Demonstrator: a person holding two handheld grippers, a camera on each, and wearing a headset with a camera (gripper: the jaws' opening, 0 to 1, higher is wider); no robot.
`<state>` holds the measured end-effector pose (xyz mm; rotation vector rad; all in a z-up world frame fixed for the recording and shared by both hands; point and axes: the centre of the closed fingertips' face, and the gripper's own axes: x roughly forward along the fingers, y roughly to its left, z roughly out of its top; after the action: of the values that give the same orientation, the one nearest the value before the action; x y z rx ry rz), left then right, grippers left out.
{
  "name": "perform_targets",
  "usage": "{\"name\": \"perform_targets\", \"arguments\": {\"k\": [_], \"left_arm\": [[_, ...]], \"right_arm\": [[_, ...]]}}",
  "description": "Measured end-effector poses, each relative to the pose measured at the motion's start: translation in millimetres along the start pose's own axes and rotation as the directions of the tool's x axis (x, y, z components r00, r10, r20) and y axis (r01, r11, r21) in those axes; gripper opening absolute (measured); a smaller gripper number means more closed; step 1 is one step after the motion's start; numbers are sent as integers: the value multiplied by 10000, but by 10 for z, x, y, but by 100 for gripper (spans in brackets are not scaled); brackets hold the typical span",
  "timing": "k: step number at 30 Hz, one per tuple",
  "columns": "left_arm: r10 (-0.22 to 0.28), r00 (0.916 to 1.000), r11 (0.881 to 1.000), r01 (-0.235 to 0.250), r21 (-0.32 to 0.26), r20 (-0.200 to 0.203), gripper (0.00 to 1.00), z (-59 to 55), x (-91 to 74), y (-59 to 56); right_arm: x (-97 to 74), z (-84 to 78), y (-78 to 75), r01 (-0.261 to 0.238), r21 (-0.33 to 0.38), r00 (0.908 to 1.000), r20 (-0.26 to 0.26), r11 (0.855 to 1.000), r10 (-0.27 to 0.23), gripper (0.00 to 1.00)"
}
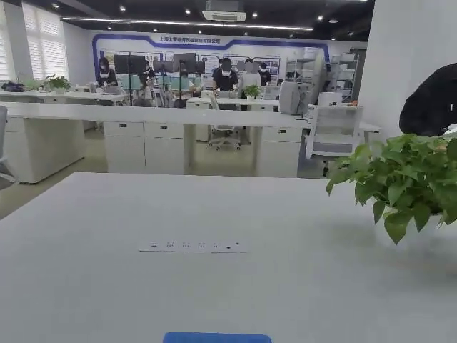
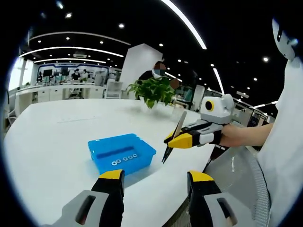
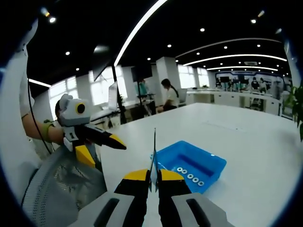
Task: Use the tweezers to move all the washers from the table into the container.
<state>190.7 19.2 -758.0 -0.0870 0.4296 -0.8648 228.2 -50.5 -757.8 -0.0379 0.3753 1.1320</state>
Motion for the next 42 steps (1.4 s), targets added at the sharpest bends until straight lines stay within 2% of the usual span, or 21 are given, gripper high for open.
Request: {"name": "perform_targets", "arguments": {"k": [4,8,14,18,19,22,24,27,29,32,33,36,37,39,40,41,42], "left_arm": [[-770,9969,9969,768,-138,-156,49,13,41,-128],[-1408,9895,9899,1402,-211,-311,40,42,84,-249],[-2134,9769,9768,2132,-203,-71,35,210,212,-435],[-2938,9551,9547,2952,373,-377,31,274,297,-638],[-3195,9455,9446,3231,575,-631,30,262,315,-696],[-3676,9236,9208,3779,967,-1084,26,261,337,-820],[-3842,9164,9103,3963,1196,-1124,24,309,341,-883],[-4114,9059,8983,4217,1235,-1009,21,402,337,-942],[-4262,8996,8914,4355,1250,-952,19,448,344,-961],[-4363,8943,8835,4466,1411,-990,13,460,352,-972],[-4430,8910,8752,4539,1673,-996,9,466,350,-980],[-4499,8836,8633,4675,1902,-1296,0,418,343,-995],[-4431,8859,8631,4630,2015,-1376,0,402,349,-992],[-4417,8841,8575,4660,2181,-1525,0,379,344,-988],[-4398,8833,8536,4673,2303,-1621,0,368,339,-989],[-4248,8875,8451,4595,2731,-1788,0,352,335,-966],[-4175,8883,8412,4575,2883,-1915,0,338,332,-957]], "right_arm": [[-128,-112,59,-141,-135,9993,-351,9998,136,4],[-233,-194,150,-606,-201,9963,-626,9980,592,4],[-290,-310,266,-1209,-970,9852,-1334,9879,1075,4],[-282,-360,365,-1760,-1348,9730,-1742,9751,1515,3],[-272,-359,399,-1858,-1387,9709,-1784,9727,1600,3],[-255,-276,502,-2155,-1440,9685,-1580,9658,1925,3],[-251,-265,565,-2435,-1710,9611,-1747,9547,2139,3],[-238,-294,630,-2749,-2069,9491,-2144,9390,2306,3],[-223,-281,657,-2828,-2077,9473,-2137,9364,2386,3],[-206,-285,687,-2978,-2133,9418,-2249,9305,2499,3],[-199,-293,687,-2985,-2210,9406,-2329,9285,2470,3],[-185,-333,679,-3015,-2461,9352,-2647,9211,2354,3],[-186,-341,680,-3039,-2488,9337,-2699,9197,2355,3],[-186,-366,681,-3091,-2534,9296,-2839,9166,2350,4],[-185,-374,680,-3106,-2545,9284,-2881,9158,2348,4],[-183,-390,675,-3115,-2549,9266,-2953,9154,2330,4],[-177,-406,662,-3088,-2556,9259,-3013,9162,2280,4]]}}
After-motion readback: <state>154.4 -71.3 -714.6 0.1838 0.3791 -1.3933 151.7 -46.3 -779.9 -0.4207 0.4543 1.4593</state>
